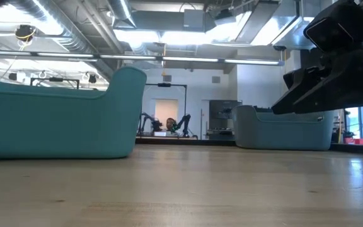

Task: Sort silverware by color (type)
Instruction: Put the left blue spoon into the bottom blue bin

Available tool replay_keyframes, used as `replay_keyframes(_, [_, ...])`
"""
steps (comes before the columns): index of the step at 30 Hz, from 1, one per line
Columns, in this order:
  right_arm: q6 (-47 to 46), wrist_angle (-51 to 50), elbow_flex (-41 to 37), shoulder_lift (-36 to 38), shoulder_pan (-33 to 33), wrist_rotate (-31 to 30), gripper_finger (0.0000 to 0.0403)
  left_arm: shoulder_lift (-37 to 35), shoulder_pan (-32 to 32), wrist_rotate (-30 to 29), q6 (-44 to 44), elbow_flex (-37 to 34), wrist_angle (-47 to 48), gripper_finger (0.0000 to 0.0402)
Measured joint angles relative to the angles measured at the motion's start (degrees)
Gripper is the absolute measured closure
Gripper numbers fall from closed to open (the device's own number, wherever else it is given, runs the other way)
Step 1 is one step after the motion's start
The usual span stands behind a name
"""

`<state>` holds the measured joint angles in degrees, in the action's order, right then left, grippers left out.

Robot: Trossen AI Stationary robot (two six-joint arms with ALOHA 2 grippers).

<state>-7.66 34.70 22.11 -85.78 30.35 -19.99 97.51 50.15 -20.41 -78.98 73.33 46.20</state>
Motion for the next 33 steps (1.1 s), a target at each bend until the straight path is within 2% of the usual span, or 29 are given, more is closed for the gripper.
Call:
replay_keyframes(9, [-1.0, 0.0, 0.0, 0.0, 0.0, 0.0, 0.0224, -0.1, -12.0, -4.9, 23.5, 13.8, 15.9, 0.0394])
replay_keyframes(16, [-1.2, 0.0, 0.0, 0.0, 0.0, 0.3, 0.0224, -0.1, -20.9, -4.5, 33.3, 15.6, 27.6, 0.0394])
replay_keyframes(22, [-1.2, 0.0, 0.0, 0.0, 0.0, 1.1, 0.0224, -0.2, -26.8, -3.1, 38.6, 10.6, 29.3, 0.0394])
replay_keyframes(26, [-1.2, -0.1, 0.0, 0.0, 0.0, 1.1, 0.0224, -0.1, -30.1, 2.3, 39.9, 4.1, 27.0, 0.0394])
replay_keyframes(29, [-1.2, -0.1, 0.0, 0.0, 0.0, 1.1, 0.0224, -0.1, -31.3, 2.6, 39.8, -0.7, 25.4, 0.0394])
replay_keyframes(33, [-1.2, -0.2, 0.0, 0.0, 0.0, 1.1, 0.0224, -0.1, -32.4, 6.5, 40.6, -6.6, 19.5, 0.0394])
